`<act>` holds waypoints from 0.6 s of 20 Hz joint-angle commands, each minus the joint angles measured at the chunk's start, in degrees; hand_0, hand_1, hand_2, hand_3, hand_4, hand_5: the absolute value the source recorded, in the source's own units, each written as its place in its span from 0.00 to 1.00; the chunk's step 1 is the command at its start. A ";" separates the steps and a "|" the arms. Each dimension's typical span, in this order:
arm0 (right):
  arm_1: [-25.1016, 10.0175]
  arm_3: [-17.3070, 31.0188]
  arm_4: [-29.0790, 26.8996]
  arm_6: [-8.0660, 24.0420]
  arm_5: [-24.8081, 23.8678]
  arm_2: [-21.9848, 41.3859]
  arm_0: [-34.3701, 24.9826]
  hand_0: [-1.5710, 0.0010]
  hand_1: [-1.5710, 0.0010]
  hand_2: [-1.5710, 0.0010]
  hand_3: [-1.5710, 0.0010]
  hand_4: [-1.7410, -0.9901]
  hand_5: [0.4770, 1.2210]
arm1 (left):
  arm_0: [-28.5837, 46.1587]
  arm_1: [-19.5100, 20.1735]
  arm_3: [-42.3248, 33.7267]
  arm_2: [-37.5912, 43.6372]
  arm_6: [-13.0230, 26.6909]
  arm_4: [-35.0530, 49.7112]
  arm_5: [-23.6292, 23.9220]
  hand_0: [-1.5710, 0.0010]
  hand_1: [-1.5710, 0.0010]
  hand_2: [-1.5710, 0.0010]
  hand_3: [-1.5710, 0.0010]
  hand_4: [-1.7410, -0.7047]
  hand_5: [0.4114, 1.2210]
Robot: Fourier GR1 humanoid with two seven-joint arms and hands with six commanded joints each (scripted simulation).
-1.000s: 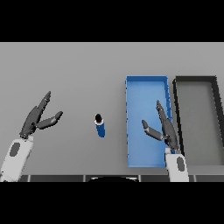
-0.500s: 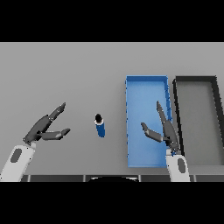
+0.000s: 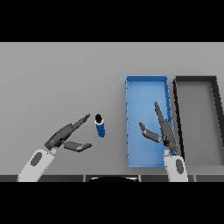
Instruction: Pick up the blue pipe and place it into the blue bin.
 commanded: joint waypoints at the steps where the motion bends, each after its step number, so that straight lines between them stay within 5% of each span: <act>1: 0.25 -0.48 -0.13 -0.39 0.06 0.20 0.43 1.00 1.00 1.00 1.00 0.68 0.19 | -0.38 -1.15 0.31 -0.50 0.76 -0.25 0.46 1.00 1.00 1.00 1.00 0.53 0.06; 5: 0.00 -0.21 0.11 -1.02 -0.40 -0.27 1.10 1.00 1.00 1.00 1.00 0.68 0.19 | -2.87 -5.82 4.94 -2.25 2.73 -1.55 0.64 1.00 1.00 1.00 1.00 0.53 0.07; 12: 0.49 -0.97 0.37 -0.12 -0.90 -0.10 1.14 1.00 1.00 1.00 1.00 0.72 0.17 | -8.96 -12.17 14.60 -4.10 0.58 -5.36 0.65 1.00 1.00 1.00 1.00 0.59 0.06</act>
